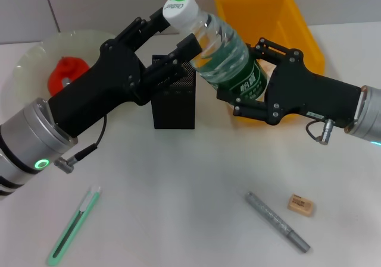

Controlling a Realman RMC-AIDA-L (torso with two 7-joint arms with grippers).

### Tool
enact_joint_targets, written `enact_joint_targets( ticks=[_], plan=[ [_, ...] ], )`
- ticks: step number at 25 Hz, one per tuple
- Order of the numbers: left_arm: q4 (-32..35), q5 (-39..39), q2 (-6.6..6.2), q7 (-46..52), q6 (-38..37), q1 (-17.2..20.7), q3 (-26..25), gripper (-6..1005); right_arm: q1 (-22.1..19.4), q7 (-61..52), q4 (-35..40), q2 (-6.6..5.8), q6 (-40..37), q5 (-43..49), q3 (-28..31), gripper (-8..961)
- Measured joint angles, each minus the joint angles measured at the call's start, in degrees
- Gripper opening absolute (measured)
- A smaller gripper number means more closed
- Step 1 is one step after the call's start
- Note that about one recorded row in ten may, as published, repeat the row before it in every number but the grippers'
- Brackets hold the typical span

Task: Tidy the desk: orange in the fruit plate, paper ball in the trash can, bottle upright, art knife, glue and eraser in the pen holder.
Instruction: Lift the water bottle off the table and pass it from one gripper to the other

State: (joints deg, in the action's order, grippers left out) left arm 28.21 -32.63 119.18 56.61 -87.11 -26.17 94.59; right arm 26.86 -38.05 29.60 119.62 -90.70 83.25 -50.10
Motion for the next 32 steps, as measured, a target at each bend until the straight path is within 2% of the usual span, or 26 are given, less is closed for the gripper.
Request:
enact_joint_targets(
  ticks=[18, 32],
  plan=[
    [-0.05, 6.71, 0.00, -3.95, 0.53, -0.19, 6.08, 819, 1.98, 5.53, -5.86, -0.01, -1.52, -3.10, -0.09, 762],
    [-0.09, 6.91, 0.00, -3.97, 0.69, -0.38, 6.52, 819, 2.57, 5.61, -7.51, -0.01, -0.93, -3.10, -0.09, 762]
  ],
)
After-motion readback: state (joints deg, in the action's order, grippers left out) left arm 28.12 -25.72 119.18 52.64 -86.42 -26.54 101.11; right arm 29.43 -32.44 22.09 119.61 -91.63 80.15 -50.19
